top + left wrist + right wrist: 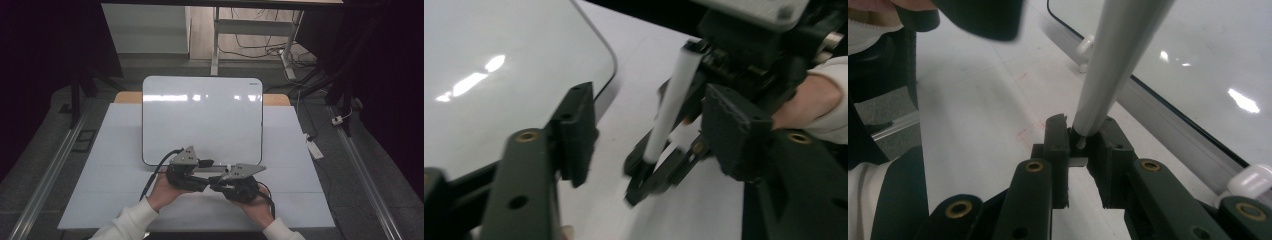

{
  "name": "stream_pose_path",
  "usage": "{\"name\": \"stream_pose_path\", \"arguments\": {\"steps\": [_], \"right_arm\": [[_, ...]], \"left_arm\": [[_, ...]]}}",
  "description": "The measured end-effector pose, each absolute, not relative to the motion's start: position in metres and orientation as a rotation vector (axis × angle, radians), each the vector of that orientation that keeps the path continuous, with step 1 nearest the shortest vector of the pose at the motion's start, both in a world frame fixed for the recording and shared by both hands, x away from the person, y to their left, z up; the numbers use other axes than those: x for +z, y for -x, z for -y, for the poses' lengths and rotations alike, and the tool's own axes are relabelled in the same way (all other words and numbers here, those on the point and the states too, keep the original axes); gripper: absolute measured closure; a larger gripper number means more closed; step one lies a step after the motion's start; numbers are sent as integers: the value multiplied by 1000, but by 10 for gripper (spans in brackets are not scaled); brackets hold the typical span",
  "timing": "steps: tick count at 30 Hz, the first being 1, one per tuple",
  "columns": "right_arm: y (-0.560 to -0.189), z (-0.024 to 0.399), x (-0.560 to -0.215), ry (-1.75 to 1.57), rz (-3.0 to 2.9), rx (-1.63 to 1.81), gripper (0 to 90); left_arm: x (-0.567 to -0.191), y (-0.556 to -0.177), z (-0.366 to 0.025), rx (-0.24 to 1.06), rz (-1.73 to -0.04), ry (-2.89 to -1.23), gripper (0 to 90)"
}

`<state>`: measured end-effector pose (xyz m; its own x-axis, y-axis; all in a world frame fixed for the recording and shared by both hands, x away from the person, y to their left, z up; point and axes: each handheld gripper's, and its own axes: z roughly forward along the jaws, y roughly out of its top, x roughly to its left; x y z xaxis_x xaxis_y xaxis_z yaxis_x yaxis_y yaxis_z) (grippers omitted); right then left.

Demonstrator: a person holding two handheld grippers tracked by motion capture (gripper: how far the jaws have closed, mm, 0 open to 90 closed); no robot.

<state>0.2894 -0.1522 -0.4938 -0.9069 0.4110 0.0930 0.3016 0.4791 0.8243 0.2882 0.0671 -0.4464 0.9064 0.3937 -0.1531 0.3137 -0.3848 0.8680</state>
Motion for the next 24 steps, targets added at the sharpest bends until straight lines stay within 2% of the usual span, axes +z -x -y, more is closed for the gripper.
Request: {"name": "stream_pose_path", "arguments": {"steps": [4,7,11,14,15,21,24], "right_arm": [[-290,148,-495,-615,-2616,1417,774],[-290,145,-495,-613,-2627,1413,773],[-290,147,-496,-632,-2638,1419,756],[-283,152,-490,-663,-2535,1402,620],[-279,154,-486,-665,-2483,1395,604],[-260,150,-474,-738,-2247,1343,607],[-259,145,-476,-784,-2219,1388,662]], "left_arm": [[-448,-292,-61,56,-477,-2007,571],[-448,-294,-61,38,-462,-2000,758],[-448,-294,-64,107,-489,-2001,805],[-446,-295,-70,126,-538,-1972,806],[-446,-295,-71,135,-549,-1964,807],[-448,-293,-67,157,-573,-1950,807],[-449,-291,-63,175,-582,-1950,806]]}}
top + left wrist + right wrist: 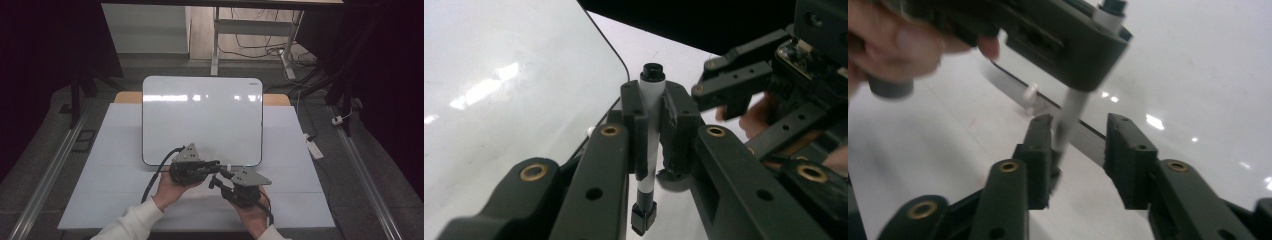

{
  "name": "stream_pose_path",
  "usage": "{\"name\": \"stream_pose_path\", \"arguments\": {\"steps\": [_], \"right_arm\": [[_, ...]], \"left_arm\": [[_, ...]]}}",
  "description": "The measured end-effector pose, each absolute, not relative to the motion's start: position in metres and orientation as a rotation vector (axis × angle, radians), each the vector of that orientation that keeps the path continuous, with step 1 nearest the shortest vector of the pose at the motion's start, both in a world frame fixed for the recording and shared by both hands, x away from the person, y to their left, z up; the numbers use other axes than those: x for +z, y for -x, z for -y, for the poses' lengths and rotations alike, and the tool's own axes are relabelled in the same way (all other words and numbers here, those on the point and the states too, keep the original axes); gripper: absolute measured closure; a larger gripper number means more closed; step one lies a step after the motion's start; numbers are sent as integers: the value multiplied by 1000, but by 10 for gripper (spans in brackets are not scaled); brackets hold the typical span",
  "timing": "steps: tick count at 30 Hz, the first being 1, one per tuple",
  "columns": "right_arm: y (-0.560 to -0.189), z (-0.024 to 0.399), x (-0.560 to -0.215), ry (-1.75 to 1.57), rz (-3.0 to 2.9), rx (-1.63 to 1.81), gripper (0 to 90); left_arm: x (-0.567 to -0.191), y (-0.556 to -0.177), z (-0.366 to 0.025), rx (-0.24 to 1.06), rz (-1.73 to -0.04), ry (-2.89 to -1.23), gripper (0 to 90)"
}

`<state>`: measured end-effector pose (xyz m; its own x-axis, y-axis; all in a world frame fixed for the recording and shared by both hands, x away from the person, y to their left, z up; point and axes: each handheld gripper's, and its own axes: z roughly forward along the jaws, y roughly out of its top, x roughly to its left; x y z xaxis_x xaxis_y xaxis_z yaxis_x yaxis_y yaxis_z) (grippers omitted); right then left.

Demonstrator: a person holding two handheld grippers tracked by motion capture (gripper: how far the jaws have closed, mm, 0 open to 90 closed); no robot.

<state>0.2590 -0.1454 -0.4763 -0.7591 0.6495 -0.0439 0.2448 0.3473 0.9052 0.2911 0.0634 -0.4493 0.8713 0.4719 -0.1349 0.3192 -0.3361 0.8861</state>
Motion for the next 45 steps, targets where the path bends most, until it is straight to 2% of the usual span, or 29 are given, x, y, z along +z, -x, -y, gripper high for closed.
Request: {"name": "stream_pose_path", "arguments": {"steps": [2,13,14,16,18,23,28,35,45], "right_arm": [[-257,142,-476,-779,-2189,1378,734],[-266,143,-476,-898,-2175,1390,808],[-265,144,-474,-891,-2175,1393,808],[-266,146,-469,-884,-2166,1415,808],[-270,155,-459,-891,-2129,1430,808],[-296,193,-436,-1020,-2049,1441,808],[-330,215,-441,-1160,-2060,1348,807],[-361,208,-455,-1241,-2097,1185,808],[-366,189,-469,-1192,-1992,1073,799]], "left_arm": [[-451,-291,-62,185,-592,-1946,807],[-456,-290,-59,179,-655,-1881,786],[-455,-290,-60,171,-656,-1867,730],[-450,-288,-64,167,-662,-1839,564],[-445,-286,-73,155,-672,-1810,463],[-444,-277,-106,213,-718,-1857,386],[-459,-271,-142,221,-824,-1943,316],[-479,-257,-185,236,-941,-1955,292],[-498,-236,-222,291,-1040,-1964,276]]}}
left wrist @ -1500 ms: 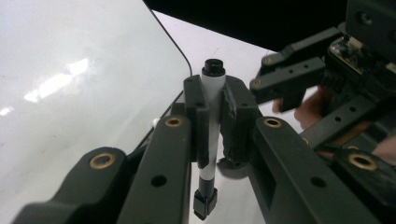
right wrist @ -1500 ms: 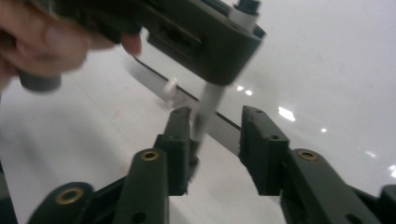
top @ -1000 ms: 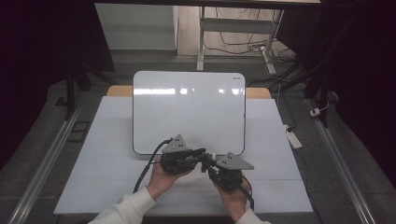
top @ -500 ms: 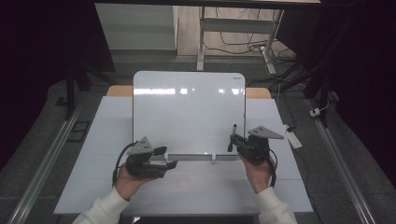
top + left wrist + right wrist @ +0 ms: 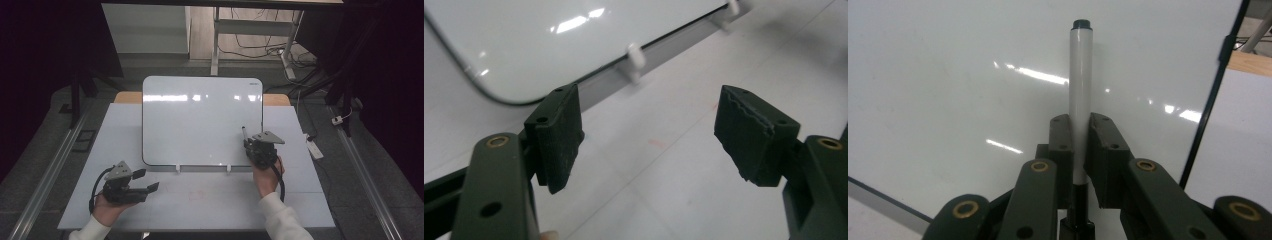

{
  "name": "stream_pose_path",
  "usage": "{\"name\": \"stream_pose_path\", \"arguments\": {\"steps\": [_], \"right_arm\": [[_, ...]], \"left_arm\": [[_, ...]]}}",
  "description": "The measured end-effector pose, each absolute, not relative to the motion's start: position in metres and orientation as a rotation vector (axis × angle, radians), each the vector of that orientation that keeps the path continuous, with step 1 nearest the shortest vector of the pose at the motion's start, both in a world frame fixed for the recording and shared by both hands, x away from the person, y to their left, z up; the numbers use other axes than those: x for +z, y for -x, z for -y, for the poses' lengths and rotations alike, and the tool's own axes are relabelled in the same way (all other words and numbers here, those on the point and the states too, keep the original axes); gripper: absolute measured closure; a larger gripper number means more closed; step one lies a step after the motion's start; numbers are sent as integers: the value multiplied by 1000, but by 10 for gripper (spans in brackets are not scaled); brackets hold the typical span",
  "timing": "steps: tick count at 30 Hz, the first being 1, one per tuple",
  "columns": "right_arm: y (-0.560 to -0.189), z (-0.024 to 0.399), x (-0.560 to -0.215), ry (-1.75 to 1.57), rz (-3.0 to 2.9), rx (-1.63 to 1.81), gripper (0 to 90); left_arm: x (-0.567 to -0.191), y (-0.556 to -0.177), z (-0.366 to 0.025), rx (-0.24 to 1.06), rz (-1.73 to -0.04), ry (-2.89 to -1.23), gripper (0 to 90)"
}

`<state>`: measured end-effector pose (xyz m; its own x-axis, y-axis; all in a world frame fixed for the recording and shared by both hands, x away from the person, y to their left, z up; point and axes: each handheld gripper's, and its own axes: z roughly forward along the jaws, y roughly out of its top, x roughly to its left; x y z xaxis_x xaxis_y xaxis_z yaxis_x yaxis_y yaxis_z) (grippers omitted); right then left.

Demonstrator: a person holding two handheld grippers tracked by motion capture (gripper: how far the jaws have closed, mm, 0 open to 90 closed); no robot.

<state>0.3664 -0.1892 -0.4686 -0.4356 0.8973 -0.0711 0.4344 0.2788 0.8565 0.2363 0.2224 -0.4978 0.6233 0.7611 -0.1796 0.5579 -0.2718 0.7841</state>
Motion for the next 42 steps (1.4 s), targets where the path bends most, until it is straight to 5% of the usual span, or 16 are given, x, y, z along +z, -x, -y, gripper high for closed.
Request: {"name": "stream_pose_path", "arguments": {"steps": [13,28,42], "right_arm": [[-362,187,-476,-1118,-1948,1037,765],[-331,235,-464,-861,-2106,1236,497],[-301,284,-484,-825,-2166,1331,426]], "left_arm": [[-506,-229,-244,335,-1115,-1936,275],[-512,-227,-253,348,-1097,-1937,256],[-519,-230,-250,329,-1075,-1963,224]]}}
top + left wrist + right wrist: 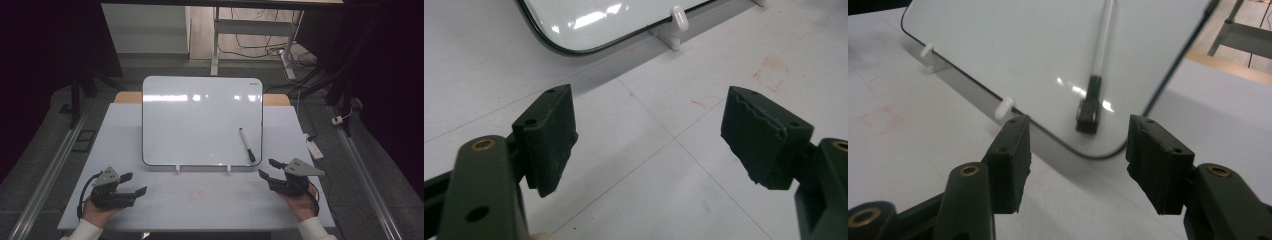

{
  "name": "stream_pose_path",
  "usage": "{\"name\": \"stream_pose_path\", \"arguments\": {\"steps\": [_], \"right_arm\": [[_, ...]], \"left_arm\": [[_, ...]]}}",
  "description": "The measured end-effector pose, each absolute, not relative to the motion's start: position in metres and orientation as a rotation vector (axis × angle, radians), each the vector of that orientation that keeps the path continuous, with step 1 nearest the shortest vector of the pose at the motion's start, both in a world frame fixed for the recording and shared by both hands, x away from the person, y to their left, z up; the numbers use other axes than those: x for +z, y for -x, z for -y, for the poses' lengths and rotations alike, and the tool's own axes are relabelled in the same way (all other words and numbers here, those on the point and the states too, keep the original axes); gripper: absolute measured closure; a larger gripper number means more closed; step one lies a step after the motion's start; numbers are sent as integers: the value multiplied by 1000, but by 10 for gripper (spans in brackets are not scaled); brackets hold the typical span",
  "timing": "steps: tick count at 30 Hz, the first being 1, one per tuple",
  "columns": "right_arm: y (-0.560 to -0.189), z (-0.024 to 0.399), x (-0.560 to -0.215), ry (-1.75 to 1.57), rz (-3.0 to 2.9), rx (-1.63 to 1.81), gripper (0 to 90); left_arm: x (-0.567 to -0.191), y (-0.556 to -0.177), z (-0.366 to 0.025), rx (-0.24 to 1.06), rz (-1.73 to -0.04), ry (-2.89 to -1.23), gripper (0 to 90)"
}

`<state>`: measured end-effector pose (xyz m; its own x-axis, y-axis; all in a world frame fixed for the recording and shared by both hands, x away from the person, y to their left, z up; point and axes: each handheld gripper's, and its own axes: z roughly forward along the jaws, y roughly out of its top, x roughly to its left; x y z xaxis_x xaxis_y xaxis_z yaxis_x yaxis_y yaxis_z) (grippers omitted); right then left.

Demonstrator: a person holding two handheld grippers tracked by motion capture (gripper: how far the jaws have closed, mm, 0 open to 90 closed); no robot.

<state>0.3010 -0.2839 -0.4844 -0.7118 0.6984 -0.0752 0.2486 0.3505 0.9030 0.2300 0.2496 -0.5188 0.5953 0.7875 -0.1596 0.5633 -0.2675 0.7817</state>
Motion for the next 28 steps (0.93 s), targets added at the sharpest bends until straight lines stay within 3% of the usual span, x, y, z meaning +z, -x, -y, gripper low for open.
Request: {"name": "stream_pose_path", "arguments": {"steps": [12,28], "right_arm": [[-297,308,-509,-888,-2185,1292,420],[-297,306,-509,-856,-2179,1251,419]], "left_arm": [[-521,-231,-247,332,-1068,-1977,221],[-520,-230,-247,334,-1060,-1980,221]]}}
